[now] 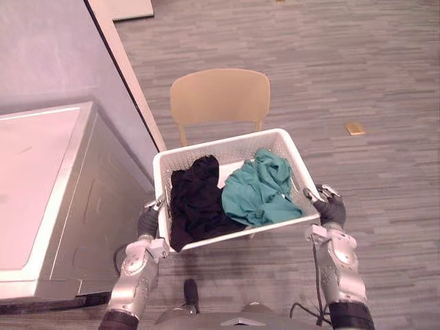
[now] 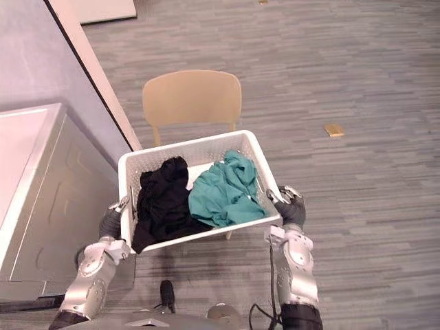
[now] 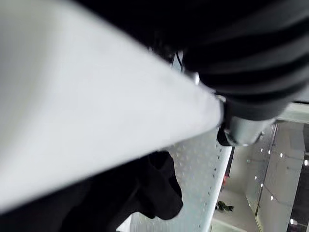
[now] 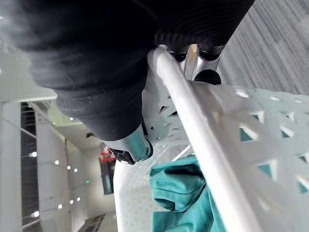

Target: Pick up the laundry basket with both hands and put the clothes into the washing machine.

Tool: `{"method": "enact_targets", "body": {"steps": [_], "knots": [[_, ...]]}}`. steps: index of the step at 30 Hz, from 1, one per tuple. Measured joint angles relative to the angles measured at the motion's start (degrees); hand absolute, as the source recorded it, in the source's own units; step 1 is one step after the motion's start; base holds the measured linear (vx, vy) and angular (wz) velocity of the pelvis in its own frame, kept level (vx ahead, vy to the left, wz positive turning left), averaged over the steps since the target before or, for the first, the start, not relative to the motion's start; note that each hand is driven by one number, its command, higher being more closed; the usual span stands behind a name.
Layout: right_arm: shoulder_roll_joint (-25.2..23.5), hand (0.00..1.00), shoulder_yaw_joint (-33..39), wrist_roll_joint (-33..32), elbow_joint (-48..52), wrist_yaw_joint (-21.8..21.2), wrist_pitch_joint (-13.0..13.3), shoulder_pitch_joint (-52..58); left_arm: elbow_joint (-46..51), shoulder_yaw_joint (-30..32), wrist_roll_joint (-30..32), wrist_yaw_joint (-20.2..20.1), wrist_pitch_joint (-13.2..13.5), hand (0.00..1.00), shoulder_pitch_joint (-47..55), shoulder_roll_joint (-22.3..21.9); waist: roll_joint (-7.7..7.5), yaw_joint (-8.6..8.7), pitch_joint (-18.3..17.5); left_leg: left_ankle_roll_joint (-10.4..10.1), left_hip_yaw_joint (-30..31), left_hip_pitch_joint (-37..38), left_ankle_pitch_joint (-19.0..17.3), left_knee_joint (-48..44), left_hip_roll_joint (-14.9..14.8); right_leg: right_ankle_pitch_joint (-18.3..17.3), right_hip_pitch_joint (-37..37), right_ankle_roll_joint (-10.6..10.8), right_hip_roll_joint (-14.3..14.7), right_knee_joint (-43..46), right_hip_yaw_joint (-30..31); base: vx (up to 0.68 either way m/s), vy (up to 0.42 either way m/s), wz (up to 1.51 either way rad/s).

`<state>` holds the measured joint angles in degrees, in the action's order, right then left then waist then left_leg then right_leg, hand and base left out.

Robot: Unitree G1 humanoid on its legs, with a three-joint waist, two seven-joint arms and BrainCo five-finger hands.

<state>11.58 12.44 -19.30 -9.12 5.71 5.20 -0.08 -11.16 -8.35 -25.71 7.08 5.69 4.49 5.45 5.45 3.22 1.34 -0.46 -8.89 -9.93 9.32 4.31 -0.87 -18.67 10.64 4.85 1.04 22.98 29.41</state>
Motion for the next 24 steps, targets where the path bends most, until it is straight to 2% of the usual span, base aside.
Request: {"method": "enact_targets", "body": {"steps": [1,2,3,4,6,7,11,14,18,24], "knots": [[0.2,1.00,0.1,0.9,-1.5,0.8,-0.2,-1.7,0.0,0.1,0.1,0.1,0.0,1.00,-1.4,0.3,0.73,-0.07,0.7,0.4,-0.6,-0.1,-0.3,0.0,0.3,1.4,0.6,0.5,-1.6,-3.6,0.1,-0.04,0.008,-0.01],[0.3,1.00,0.1,1.5,-2.7,1.1,-0.3,-3.7,0.0,0.4,0.6,0.2,0.0,1.00,-3.4,0.9,0.63,0.02,1.4,0.4,-0.9,-0.8,-0.5,0.0,0.9,6.1,1.8,1.0,-3.0,-6.5,0.5,-0.06,-0.003,0.08],[0.4,1.00,0.1,1.6,-3.6,1.2,-0.3,-4.9,0.0,0.5,0.9,0.2,0.0,1.00,-4.7,1.5,0.43,0.23,1.9,0.4,-1.0,-1.4,-0.5,0.0,1.3,6.6,2.8,2.0,-3.4,-6.9,1.3,-0.14,-0.055,0.11],[2.4,1.00,0.1,1.6,-6.5,2.1,-0.5,-9.1,-0.2,0.8,1.4,0.4,0.1,1.00,-8.1,1.6,2.25,-0.25,3.8,0.0,-1.6,-3.6,-0.7,0.1,0.0,7.9,3.9,2.2,-2.7,-9.0,2.0,-0.11,-0.053,-0.01],[3.5,1.00,0.0,1.1,-8.4,3.1,-0.6,-12.6,-1.2,1.3,1.8,0.8,0.2,1.00,-10.7,1.4,3.37,-1.14,5.7,-0.5,-3.5,-5.1,-0.4,0.2,-1.3,10.0,5.6,2.5,-1.7,-10.7,3.5,-0.17,-0.062,-0.41],[3.9,1.00,0.1,0.8,-8.6,3.3,-0.6,-13.9,-2.0,1.4,1.9,1.0,0.1,1.00,-12.0,1.3,3.65,-1.04,6.9,-0.8,-4.2,-5.4,-0.2,0.2,-1.8,10.9,6.0,2.7,-1.3,-11.4,4.3,-0.19,-0.058,-0.58],[5.3,1.00,0.2,-1.6,-9.5,3.8,-0.5,-16.6,-5.3,1.5,2.3,1.1,0.1,1.00,-17.6,1.4,2.92,0.56,10.4,-0.7,-5.6,-8.9,0.8,0.5,-2.1,13.0,9.7,3.9,-1.2,-12.6,6.2,-0.09,-0.017,-0.22],[5.9,1.00,0.0,-2.9,-11.7,4.9,-0.6,-18.5,-10.1,1.8,2.3,2.2,0.1,1.00,-22.9,1.7,2.62,0.90,12.3,-0.9,-5.6,-11.0,1.9,0.3,-2.2,14.7,11.3,4.4,-1.5,-14.3,6.3,-0.06,0.012,-0.05],[7.4,1.00,-2.8,-3.6,-17.2,5.0,-0.7,-26.5,-15.6,4.1,2.3,3.6,0.1,1.00,-28.8,3.4,2.81,0.11,15.6,-1.3,-5.7,-13.3,2.7,0.6,-3.0,16.9,13.2,4.9,-1.1,-15.8,6.9,-0.10,0.002,-0.09],[8.2,1.00,-5.7,-3.9,-17.4,5.6,-0.7,-34.3,-24.1,6.2,2.3,5.7,0.1,1.00,-38.0,6.4,2.86,-0.60,19.6,-2.1,-6.0,-16.4,3.5,0.6,-3.3,19.4,15.8,5.8,-1.4,-17.7,7.4,-0.11,-0.008,-0.02]]}}
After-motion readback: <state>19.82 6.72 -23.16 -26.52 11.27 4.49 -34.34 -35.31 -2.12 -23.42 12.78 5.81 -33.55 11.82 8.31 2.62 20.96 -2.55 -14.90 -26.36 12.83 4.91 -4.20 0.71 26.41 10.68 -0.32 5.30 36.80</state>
